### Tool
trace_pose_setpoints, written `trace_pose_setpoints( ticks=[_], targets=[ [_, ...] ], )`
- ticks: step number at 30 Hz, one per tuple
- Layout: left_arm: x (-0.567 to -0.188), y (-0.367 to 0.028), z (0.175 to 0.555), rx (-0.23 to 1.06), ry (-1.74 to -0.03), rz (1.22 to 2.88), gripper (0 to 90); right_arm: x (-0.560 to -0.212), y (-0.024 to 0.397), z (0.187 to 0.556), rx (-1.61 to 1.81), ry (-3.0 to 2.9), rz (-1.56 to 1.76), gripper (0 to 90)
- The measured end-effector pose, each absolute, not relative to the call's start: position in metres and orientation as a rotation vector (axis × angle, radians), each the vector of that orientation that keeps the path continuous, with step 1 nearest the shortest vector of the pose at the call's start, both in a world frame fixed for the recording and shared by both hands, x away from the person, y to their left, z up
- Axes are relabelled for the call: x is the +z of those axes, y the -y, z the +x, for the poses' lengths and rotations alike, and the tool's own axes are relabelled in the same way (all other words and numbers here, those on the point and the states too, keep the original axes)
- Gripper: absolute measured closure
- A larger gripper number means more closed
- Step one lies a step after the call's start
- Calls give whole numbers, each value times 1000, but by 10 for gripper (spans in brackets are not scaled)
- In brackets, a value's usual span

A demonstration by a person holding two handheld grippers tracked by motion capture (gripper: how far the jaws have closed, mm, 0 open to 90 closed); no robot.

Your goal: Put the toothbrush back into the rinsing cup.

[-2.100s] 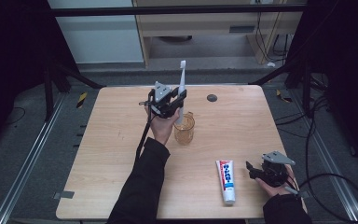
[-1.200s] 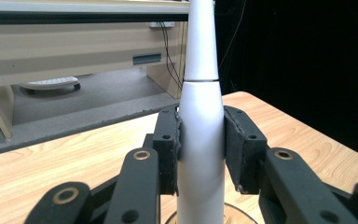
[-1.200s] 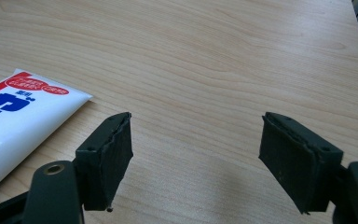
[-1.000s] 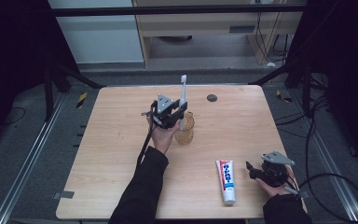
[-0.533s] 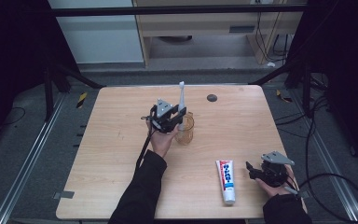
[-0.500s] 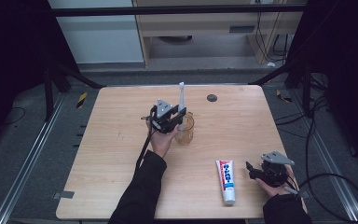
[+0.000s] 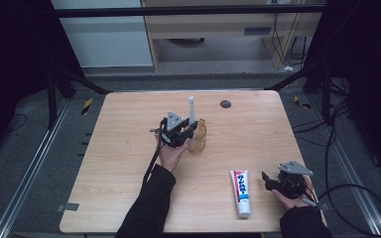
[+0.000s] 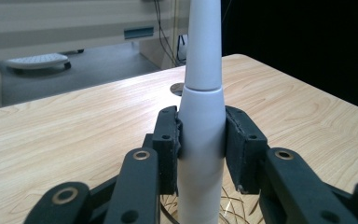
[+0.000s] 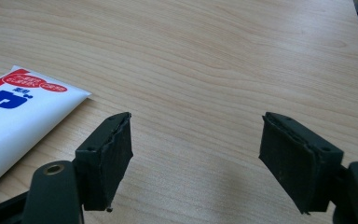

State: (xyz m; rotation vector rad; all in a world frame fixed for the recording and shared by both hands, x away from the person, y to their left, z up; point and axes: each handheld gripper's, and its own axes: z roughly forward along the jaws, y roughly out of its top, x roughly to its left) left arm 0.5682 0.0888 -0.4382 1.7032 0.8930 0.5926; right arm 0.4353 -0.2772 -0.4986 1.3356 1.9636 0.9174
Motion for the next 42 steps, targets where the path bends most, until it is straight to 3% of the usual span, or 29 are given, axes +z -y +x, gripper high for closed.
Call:
trace_pose_setpoints(
  ticks=[29, 42],
  targets=[
    [-444, -94, 556, 605, -870, 1719, 604, -498, 277, 435, 916, -1964, 1342, 247],
    [-437, -99, 545, 632, -861, 1729, 467, -498, 276, 435, 919, -1960, 1338, 244]
  ],
)
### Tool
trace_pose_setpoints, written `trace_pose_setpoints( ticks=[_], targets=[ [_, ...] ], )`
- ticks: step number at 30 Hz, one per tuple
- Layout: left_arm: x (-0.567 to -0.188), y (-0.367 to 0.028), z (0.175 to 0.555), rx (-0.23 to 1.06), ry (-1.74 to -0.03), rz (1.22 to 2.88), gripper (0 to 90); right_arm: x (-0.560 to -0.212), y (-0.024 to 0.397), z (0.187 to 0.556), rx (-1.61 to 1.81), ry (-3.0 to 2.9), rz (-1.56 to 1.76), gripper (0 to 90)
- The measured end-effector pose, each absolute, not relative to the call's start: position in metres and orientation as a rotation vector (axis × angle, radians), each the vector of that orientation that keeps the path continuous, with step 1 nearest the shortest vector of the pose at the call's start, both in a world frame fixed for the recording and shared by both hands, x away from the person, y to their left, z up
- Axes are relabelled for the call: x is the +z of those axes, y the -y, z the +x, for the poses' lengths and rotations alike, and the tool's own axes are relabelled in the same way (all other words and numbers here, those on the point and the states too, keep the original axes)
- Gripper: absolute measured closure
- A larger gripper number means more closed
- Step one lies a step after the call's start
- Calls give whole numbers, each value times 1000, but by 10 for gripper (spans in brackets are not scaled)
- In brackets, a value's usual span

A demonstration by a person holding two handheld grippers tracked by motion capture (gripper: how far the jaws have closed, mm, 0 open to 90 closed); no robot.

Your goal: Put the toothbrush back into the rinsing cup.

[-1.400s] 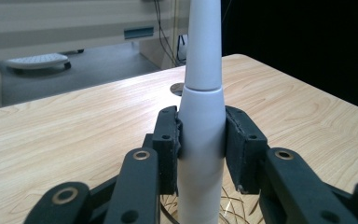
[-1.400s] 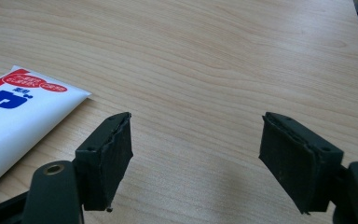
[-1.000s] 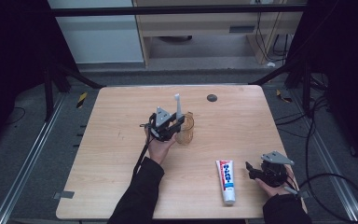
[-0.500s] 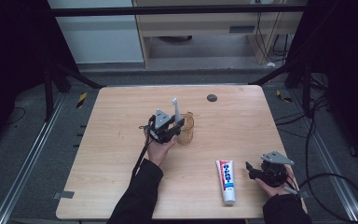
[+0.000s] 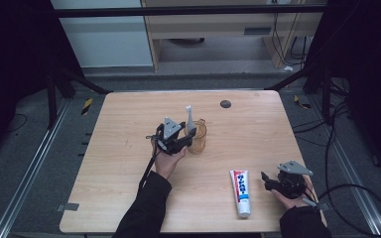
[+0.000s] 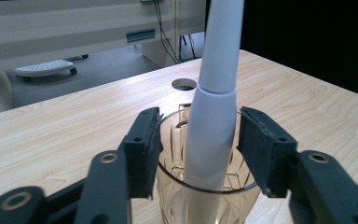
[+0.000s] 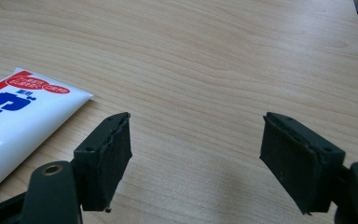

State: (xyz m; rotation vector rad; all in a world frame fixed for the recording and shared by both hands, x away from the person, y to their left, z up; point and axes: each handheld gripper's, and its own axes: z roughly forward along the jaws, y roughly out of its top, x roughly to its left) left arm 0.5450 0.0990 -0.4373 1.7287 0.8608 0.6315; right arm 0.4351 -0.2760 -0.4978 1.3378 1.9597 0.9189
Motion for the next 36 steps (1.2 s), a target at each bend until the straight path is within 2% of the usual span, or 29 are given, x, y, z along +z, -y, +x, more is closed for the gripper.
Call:
trace_pose_setpoints(
  ticks=[12, 25, 36],
  targets=[
    [-434, -112, 523, 593, -886, 1780, 396, -495, 275, 434, 938, -1954, 1371, 234],
    [-427, -157, 490, 635, -892, 1865, 343, -488, 272, 429, 973, -1954, 1373, 252],
    [-436, -208, 465, 650, -994, 1871, 331, -485, 268, 427, 1002, -1993, 1364, 345]
  ],
)
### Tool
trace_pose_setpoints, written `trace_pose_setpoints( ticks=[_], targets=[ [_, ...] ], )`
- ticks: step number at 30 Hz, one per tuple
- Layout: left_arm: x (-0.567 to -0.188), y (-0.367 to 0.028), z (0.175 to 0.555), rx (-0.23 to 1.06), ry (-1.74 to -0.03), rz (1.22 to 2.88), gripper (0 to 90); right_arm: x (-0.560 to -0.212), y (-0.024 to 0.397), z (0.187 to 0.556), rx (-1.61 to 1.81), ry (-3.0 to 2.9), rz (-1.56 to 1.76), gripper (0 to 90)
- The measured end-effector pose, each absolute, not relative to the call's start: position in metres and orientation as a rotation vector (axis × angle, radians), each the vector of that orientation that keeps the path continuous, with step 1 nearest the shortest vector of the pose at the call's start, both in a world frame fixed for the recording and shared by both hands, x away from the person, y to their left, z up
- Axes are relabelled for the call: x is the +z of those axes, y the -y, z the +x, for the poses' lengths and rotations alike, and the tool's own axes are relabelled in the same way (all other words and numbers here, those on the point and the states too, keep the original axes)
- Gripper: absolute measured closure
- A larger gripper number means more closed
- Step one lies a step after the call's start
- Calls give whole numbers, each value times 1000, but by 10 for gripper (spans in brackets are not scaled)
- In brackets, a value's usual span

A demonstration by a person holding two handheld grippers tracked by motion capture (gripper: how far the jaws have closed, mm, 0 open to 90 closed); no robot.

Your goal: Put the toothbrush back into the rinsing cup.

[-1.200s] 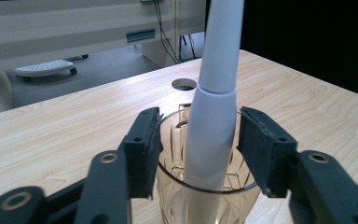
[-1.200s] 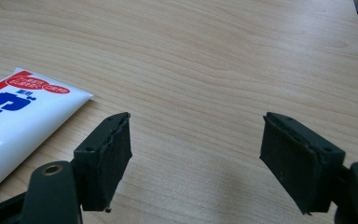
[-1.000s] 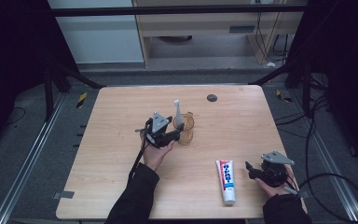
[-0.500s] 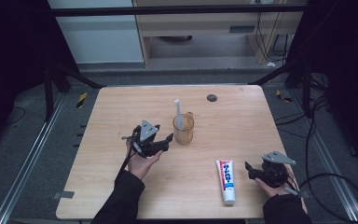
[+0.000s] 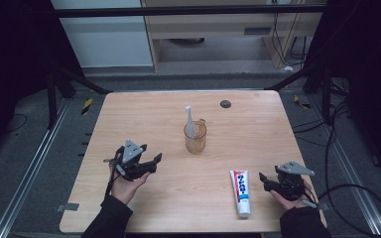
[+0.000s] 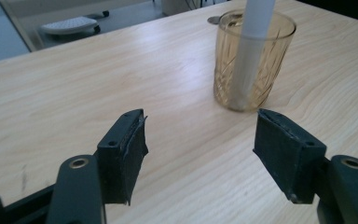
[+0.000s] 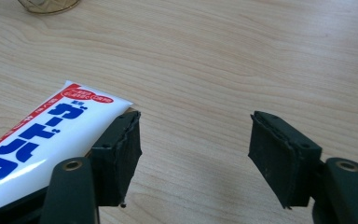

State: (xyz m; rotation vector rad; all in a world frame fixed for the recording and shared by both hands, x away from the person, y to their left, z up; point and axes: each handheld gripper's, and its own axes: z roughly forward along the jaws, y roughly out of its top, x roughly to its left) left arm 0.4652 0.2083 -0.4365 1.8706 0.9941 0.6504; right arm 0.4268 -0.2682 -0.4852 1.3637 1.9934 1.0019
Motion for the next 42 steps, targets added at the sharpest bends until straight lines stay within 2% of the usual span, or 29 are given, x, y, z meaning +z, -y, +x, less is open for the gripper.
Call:
trace_pose_setpoints(
  ticks=[7, 18, 32, 42],
  targets=[
    [-448, -239, 447, 666, -1053, 1884, 331, -481, 264, 424, 1012, -2025, 1341, 412],
    [-464, -263, 426, 645, -1116, 1898, 331, -478, 255, 414, 1028, -2121, 1308, 530],
    [-476, -272, 433, 657, -1155, 1927, 345, -477, 243, 403, 1040, -2241, 1317, 652],
    [-478, -273, 436, 654, -1163, 1940, 351, -482, 239, 413, 1005, -2218, 1358, 723]
  ],
)
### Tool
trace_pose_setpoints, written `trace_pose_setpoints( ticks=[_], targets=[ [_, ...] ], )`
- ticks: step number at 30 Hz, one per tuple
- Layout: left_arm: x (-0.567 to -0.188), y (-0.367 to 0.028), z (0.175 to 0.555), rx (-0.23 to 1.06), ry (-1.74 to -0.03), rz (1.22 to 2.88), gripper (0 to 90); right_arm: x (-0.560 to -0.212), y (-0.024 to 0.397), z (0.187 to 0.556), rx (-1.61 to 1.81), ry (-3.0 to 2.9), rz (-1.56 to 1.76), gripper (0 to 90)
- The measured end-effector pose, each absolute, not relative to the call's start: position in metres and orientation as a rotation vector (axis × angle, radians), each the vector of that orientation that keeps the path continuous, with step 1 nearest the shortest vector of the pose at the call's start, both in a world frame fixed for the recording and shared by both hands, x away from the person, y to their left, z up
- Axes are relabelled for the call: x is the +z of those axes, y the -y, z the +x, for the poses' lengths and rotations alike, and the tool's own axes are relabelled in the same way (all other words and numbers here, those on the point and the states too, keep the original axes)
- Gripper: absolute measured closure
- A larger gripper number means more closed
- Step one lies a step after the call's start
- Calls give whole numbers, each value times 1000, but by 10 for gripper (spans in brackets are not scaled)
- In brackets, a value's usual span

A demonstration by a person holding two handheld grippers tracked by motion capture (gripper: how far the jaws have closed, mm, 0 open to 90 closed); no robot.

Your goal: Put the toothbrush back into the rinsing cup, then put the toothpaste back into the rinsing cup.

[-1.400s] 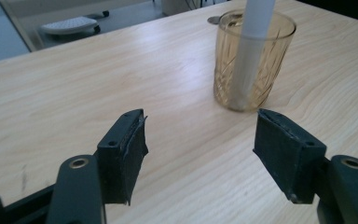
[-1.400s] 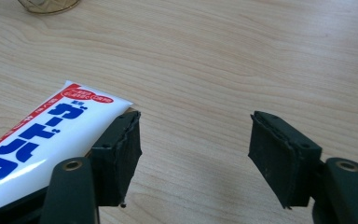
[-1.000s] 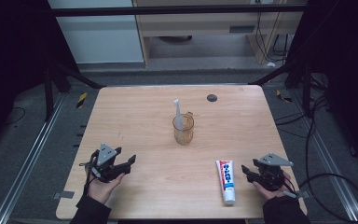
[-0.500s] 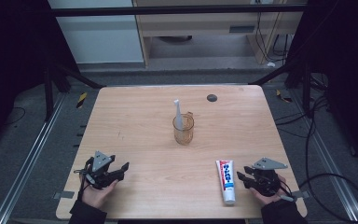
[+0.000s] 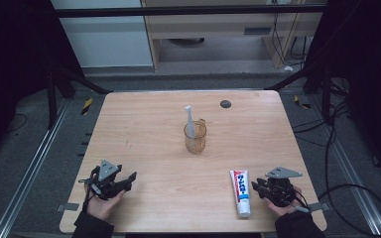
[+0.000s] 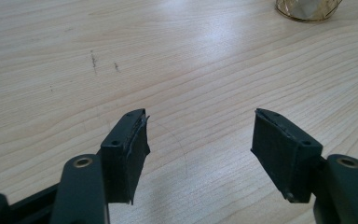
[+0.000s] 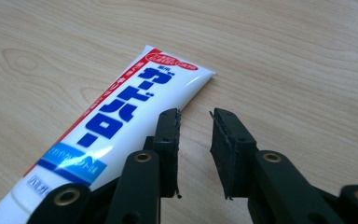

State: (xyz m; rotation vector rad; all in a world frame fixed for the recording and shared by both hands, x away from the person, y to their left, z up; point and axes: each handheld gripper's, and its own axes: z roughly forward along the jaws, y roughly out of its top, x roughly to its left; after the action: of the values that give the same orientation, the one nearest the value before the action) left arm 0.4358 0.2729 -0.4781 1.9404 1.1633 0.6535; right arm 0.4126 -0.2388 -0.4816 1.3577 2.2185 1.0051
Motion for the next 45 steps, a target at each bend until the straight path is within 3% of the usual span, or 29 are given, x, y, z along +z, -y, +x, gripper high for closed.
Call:
trace_pose_setpoints(
  ticks=[17, 45],
  targets=[
    [-477, -274, 437, 659, -1169, 1948, 354, -488, 226, 441, 920, -2176, 1390, 889],
    [-478, -272, 438, 655, -1167, 1960, 354, -491, 208, 453, 924, -2252, 1372, 899]
  ],
)
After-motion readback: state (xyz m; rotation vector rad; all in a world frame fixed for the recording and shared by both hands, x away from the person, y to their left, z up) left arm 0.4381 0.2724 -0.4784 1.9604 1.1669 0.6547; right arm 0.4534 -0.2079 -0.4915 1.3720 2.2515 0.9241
